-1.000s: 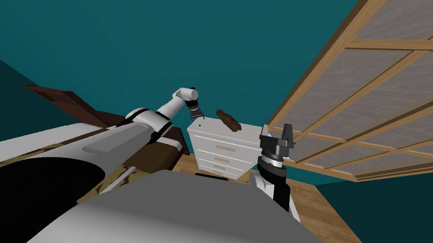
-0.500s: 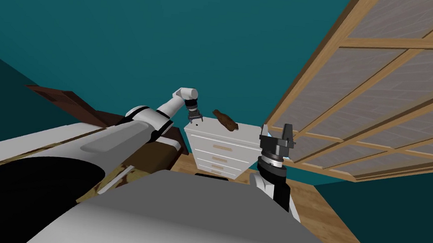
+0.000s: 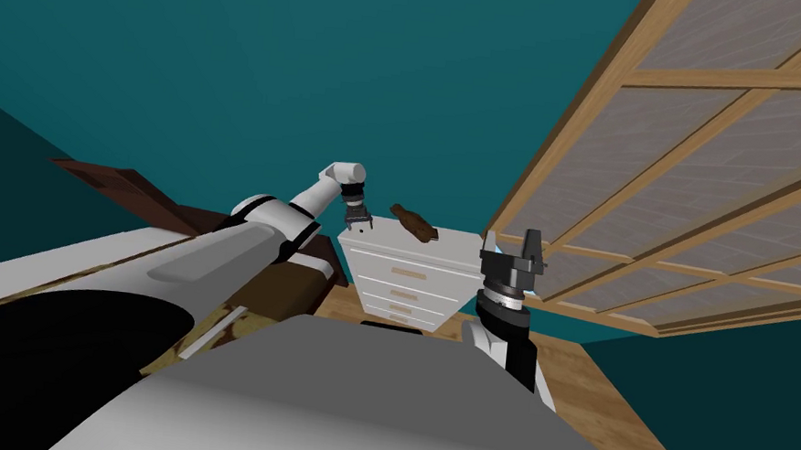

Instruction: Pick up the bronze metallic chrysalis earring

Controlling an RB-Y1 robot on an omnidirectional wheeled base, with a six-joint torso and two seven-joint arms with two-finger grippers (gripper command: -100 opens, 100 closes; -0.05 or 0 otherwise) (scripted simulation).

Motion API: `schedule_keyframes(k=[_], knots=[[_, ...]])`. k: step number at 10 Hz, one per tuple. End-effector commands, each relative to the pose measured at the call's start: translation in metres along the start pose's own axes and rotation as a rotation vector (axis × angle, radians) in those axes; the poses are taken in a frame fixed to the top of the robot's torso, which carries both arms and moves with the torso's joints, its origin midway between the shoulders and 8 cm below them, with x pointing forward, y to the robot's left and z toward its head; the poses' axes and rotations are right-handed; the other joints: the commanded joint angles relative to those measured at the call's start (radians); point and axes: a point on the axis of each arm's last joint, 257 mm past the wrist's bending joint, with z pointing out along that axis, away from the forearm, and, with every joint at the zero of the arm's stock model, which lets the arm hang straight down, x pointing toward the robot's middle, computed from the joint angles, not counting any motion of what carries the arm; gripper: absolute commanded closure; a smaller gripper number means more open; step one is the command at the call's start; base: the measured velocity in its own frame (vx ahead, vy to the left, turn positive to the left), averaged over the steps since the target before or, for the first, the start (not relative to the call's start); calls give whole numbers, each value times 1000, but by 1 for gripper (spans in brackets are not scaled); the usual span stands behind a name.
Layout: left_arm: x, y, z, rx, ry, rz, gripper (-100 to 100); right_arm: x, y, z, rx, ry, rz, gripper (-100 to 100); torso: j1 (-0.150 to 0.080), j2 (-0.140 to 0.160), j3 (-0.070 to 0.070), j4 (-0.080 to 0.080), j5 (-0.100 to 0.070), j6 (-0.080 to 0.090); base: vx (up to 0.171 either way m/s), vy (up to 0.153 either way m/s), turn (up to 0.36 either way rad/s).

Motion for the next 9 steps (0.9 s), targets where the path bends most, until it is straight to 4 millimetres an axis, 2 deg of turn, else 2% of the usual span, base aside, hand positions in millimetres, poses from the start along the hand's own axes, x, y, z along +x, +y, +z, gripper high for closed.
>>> schedule_keyframes(k=[1, 2, 3, 5, 6, 7, 9], knots=[[0, 0, 0, 0, 0, 0, -100, 0, 0, 0, 0, 0, 0, 0, 0, 0, 0, 0, 0, 0, 0, -8, 1], [1, 1, 0, -2, 3, 1, 0, 0, 0, 0, 0, 0, 0, 0, 1, 0, 0, 0, 0, 0, 0, 0, 0], [-5, 12, 14, -2, 3, -7, -100, 0, 0, 0, 0, 0, 0, 0, 1, 0, 0, 0, 0, 0, -9, -31, -55], [-8, 20, 24, -2, 2, -12, -100, 0, 0, 0, 0, 0, 0, 0, -1, 1, 0, 0, 0, 0, -20, -49, -36], [-5, 18, 20, -3, 4, -12, -100, 0, 0, 0, 0, 0, 0, 0, -1, 1, 1, 0, 0, 0, -9, -20, 1], [-5, 19, 21, -2, 2, -11, 100, 0, 0, 0, 0, 0, 0, 0, 0, 1, 0, 0, 0, 0, 0, 0, 0], [-5, 18, 21, -1, 4, -9, 100, 0, 0, 0, 0, 0, 0, 0, 0, 0, 0, 0, 0, 0, 0, -1, -9]])
